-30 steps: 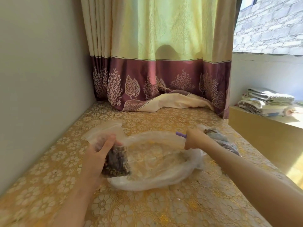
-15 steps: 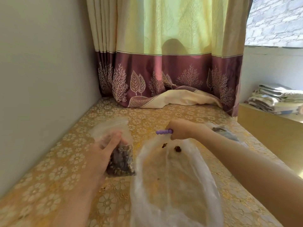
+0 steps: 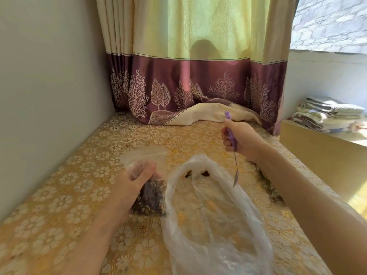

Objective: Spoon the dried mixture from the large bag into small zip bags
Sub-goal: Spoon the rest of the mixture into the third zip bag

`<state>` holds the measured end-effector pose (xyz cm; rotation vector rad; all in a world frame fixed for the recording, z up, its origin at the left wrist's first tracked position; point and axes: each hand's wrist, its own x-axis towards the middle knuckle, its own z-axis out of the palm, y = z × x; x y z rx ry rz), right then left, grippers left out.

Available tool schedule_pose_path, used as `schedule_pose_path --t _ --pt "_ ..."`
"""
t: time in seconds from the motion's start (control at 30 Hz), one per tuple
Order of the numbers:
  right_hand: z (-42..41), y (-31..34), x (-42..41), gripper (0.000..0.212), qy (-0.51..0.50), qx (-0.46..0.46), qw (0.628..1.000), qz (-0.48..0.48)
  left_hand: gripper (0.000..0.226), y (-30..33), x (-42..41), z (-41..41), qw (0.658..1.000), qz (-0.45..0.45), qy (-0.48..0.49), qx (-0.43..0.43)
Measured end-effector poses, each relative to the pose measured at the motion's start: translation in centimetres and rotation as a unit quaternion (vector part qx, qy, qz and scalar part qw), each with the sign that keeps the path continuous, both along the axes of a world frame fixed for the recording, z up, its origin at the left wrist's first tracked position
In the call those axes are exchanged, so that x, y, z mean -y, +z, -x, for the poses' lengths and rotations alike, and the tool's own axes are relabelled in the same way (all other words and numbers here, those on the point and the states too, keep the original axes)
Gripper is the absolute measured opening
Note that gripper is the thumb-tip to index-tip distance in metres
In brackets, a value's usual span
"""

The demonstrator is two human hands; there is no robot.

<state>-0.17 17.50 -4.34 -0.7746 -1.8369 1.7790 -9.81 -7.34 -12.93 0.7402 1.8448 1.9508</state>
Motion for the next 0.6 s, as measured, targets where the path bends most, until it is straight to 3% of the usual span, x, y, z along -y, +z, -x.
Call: schedule_pose_path --t 0.07,0.17,0.37,0.6 --pt "-1.3 -1.0 -0.1 0.044 -0.050 -0.044 0.996 0.058 0.026 -0.2 -0.2 -0.1 1.000 0.005 0.004 0.000" --pt "-3.4 -3.7 -0.2 0.042 -0.089 -0.021 0.995 -0.050 0.035 -0.4 -0.4 -0.6 0.998 0.036 -0.010 -0.046" --pt "-6.2 -6.9 0.0 0.033 -0.094 -0.088 0.991 -0.027 0.038 -0.8 -0.7 -1.3 0.983 0.119 -0.025 -0.137" --pt "-7.3 -8.7 1.1 0.033 -0.107 -0.119 0.981 -0.106 0.034 -1.6 -1.0 -1.1 0.965 0.164 -0.024 -0.202"
